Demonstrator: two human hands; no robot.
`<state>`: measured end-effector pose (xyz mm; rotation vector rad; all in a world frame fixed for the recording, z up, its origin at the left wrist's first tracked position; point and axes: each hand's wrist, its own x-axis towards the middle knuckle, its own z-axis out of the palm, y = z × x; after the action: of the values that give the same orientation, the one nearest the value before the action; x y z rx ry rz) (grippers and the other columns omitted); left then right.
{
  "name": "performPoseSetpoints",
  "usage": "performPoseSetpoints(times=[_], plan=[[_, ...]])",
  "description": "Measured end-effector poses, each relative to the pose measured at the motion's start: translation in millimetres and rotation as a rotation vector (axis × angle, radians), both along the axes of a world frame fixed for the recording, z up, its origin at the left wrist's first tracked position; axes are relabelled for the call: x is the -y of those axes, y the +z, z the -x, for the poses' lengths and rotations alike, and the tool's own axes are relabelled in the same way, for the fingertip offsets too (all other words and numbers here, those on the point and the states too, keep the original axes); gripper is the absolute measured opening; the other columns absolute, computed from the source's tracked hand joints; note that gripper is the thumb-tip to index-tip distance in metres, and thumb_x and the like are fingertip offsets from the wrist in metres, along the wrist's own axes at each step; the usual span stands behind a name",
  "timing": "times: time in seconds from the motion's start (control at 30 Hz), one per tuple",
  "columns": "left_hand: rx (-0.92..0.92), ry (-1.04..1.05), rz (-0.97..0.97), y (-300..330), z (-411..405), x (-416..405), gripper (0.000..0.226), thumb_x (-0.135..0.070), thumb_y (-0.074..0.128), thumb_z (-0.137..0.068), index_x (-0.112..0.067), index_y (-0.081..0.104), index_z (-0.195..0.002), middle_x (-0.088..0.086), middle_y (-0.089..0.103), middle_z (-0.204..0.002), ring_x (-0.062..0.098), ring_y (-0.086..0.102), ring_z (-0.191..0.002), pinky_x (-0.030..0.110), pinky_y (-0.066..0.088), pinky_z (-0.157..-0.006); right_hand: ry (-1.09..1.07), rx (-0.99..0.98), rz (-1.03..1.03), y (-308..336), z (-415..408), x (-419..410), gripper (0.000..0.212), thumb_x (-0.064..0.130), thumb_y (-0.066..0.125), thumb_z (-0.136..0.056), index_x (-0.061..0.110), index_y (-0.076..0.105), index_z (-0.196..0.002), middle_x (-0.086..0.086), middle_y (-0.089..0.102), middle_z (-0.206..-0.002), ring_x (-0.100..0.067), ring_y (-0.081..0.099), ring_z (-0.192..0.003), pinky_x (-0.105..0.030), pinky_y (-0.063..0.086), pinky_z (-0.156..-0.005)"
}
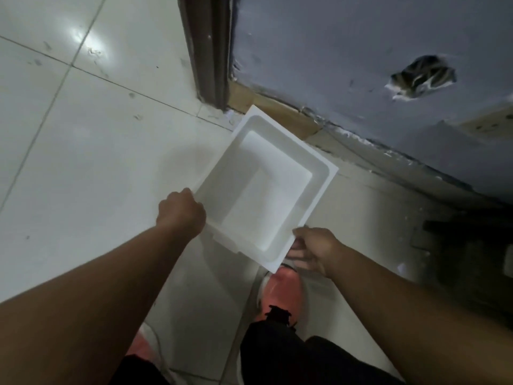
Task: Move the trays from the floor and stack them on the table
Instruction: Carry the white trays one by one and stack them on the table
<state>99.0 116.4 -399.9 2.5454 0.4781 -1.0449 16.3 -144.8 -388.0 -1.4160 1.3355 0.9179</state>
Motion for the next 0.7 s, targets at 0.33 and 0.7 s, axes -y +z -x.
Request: performPoseSetpoints(times=[0.33,0.7], plan=[[-0.286,-0.210,-0.017,122.3,19.3,-13.3,0.023,-0.018,0.064,-0.084,-0.006,0.070,-0.103,0.008,0.067,-0.105,0.026,0.064,-0.092,0.027,0.046,-0.069,0.416,0.004,0.141,120.2,17.8,22.7,0.013,0.009,0.065,-0.089,0.008,0.064,-0.077,-0.009,0.065,-0.073,-0.020,0.059,-0.060,-0.028,0.047,-0.051],[-0.191,-0.061,0.069,386.1,66.1,-57.3,0.037,-0.027,0.081,-0.075,-0.021,0.046,-0.065,0.000,0.055,-0.079,0.021,0.054,-0.079,0.025,0.036,-0.063,0.471,0.108,0.179,347.4,34.2,-14.2,0.008,0.021,0.064,-0.087,0.013,0.066,-0.090,-0.009,0.072,-0.092,-0.028,0.070,-0.087,-0.045,0.060,-0.083]])
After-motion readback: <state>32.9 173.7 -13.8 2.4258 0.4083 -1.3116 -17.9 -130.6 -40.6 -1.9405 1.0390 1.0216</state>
